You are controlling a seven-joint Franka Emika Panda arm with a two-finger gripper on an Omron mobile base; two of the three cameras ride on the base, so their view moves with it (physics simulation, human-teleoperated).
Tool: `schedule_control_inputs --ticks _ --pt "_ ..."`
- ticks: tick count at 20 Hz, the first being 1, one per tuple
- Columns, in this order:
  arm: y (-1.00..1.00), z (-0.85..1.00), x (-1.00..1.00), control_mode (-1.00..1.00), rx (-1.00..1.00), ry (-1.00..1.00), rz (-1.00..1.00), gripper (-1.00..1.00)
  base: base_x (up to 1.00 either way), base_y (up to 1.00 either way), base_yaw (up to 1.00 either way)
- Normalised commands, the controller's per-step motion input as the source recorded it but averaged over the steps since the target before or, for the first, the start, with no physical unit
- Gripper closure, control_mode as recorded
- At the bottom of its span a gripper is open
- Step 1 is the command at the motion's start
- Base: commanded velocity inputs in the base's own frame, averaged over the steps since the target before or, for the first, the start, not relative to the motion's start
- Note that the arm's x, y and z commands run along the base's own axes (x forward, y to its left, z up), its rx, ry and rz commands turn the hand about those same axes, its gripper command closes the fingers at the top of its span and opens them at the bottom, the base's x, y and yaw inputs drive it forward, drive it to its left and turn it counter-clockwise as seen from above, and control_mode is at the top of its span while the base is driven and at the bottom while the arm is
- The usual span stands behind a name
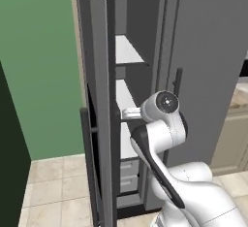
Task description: Take the fish, lemon, and mango from the freezer and place them in the bowl on the counter.
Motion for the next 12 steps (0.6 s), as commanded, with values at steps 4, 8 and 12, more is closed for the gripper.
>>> schedule_control_inputs --ticks 4,8,12 --pt "0.0 0.0 0.0 1.0 0.0 0.0 0.0 -1.0 -0.04 0.05 0.01" --pt "0.0 0.0 0.0 1.0 0.0 0.0 0.0 -1.0 -0.88 -0.33 0.03" --pt "0.0 0.0 0.0 1.0 0.0 0.0 0.0 -1.0 0.11 -0.21 0.0"
